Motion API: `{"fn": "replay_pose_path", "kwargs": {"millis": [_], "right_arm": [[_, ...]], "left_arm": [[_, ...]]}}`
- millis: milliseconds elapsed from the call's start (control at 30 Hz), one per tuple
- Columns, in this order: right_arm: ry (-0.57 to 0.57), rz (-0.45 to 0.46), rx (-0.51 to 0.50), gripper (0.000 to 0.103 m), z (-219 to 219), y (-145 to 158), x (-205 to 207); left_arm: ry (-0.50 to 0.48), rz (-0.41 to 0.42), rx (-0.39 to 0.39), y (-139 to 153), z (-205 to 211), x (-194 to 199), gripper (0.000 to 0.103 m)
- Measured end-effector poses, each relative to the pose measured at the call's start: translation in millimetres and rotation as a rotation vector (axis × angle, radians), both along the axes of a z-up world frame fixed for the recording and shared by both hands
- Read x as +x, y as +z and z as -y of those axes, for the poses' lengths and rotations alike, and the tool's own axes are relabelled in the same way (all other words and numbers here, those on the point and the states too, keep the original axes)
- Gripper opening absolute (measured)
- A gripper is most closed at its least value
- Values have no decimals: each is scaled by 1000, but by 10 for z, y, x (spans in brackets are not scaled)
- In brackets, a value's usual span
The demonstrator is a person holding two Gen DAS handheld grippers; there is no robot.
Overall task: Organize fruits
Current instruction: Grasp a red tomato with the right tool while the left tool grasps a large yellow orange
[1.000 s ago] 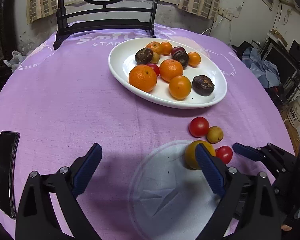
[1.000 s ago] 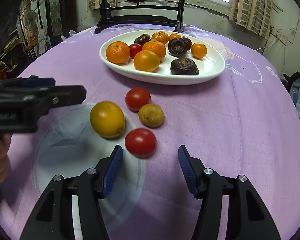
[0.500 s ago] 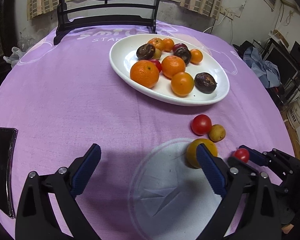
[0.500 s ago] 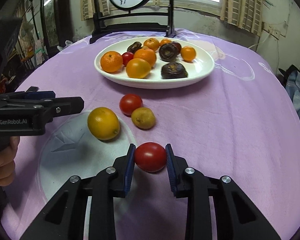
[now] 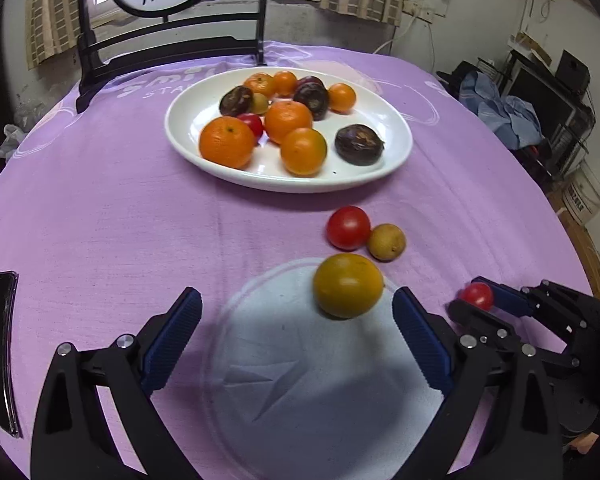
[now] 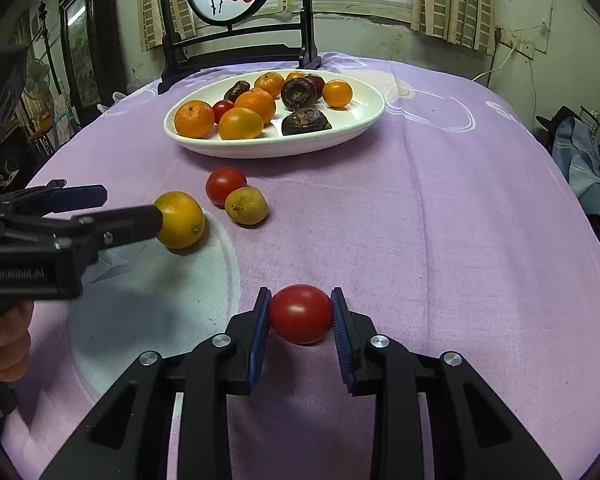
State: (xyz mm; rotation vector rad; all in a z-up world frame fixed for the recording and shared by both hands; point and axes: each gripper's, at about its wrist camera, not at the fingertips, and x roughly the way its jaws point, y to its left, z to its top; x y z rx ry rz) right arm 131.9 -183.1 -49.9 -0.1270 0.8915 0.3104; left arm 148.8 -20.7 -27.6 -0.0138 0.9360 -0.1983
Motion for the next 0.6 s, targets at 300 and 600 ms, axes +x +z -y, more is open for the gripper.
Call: {"fn": "replay_pose_path", "kwargs": {"millis": [300, 600], "right_arm": [[-12, 9, 15, 31, 72, 55, -12], [2, 37, 36, 31, 110, 154, -97]], "left_arm": [[12, -39, 89, -188, 190, 73, 94], [19, -40, 127, -262, 276, 143, 82]]}}
